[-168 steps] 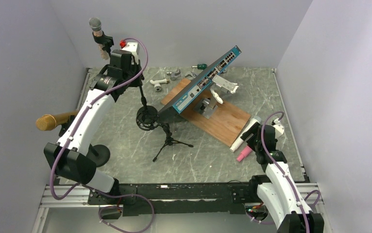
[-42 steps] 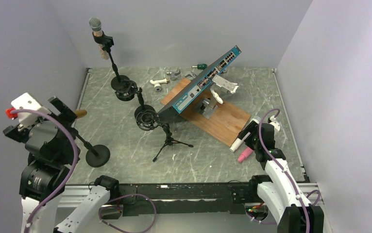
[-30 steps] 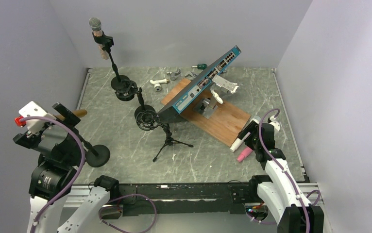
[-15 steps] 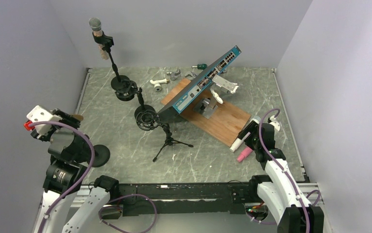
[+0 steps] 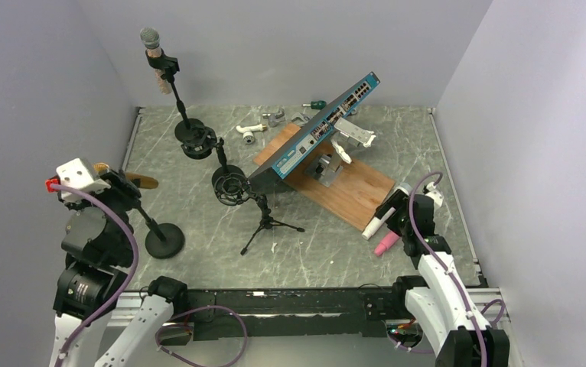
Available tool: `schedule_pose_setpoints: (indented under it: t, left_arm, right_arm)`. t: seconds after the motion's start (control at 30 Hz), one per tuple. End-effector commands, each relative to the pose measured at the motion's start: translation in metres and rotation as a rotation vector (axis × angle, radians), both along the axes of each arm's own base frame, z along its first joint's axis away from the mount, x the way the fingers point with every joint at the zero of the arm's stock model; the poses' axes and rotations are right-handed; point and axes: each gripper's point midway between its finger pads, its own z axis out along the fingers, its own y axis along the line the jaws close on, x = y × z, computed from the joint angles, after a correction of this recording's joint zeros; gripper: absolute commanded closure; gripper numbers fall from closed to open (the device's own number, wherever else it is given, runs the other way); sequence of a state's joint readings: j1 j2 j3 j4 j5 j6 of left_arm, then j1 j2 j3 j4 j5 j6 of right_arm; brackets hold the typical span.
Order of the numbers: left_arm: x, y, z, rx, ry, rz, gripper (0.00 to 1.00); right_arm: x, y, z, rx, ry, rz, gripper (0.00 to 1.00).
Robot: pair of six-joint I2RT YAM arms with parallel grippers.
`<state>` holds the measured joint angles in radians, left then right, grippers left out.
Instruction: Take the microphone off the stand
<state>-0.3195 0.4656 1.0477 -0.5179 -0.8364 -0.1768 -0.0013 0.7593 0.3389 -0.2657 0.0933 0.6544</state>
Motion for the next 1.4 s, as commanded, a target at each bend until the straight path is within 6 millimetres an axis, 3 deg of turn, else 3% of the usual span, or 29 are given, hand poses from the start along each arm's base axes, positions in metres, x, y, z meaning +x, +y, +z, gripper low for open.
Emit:
schedule_pose_setpoints:
  t: [0.0,0.1,0.23,0.33,0.47,0.7,0.9,1.03,1.2,1.37]
  left_arm:
    - [-0.008,-0.028,0.044,0.050,-0.133,-0.224,1.00]
    - [-0.010,-0.038,0.048,0.082,-0.121,-0.292,1.00]
    - [-0.016,-0.047,0.056,0.122,-0.123,-0.360,1.00]
    - [-0.023,-0.061,0.070,0.153,-0.151,-0.453,1.00]
    - [-0.038,-0.091,0.096,0.200,-0.197,-0.651,1.00]
    - [-0.056,-0.165,0.100,0.253,-0.171,-1.091,1.00]
    - [-0.083,-0.214,0.099,0.256,-0.149,-1.434,1.00]
    - [-0.095,-0.241,0.101,0.201,-0.192,-1.626,1.00]
    - [-0.086,-0.266,0.107,0.135,-0.226,-1.755,1.00]
    - [-0.077,-0.292,0.102,0.047,-0.215,-1.887,1.00]
  right_arm:
    - [0.008,0.000,0.028,-0.008,-0.085,0.016,0.10]
    - [0.006,-0.005,0.042,-0.023,-0.088,-0.014,0.01]
    - [0.009,-0.006,0.066,-0.030,-0.092,-0.009,0.00]
    - [0.010,-0.002,0.072,-0.022,-0.059,0.011,0.00]
    - [0.007,-0.001,0.080,-0.029,-0.048,0.029,0.00]
    - [0.004,0.001,0.100,-0.061,-0.021,0.086,0.00]
    - [0.002,0.035,0.120,-0.047,-0.008,0.200,0.00]
    - [-0.006,0.074,0.139,-0.081,-0.031,0.324,0.00]
    - [-0.020,0.112,0.157,-0.092,-0.038,0.442,0.00]
    - [-0.033,0.135,0.177,-0.049,-0.097,0.547,0.00]
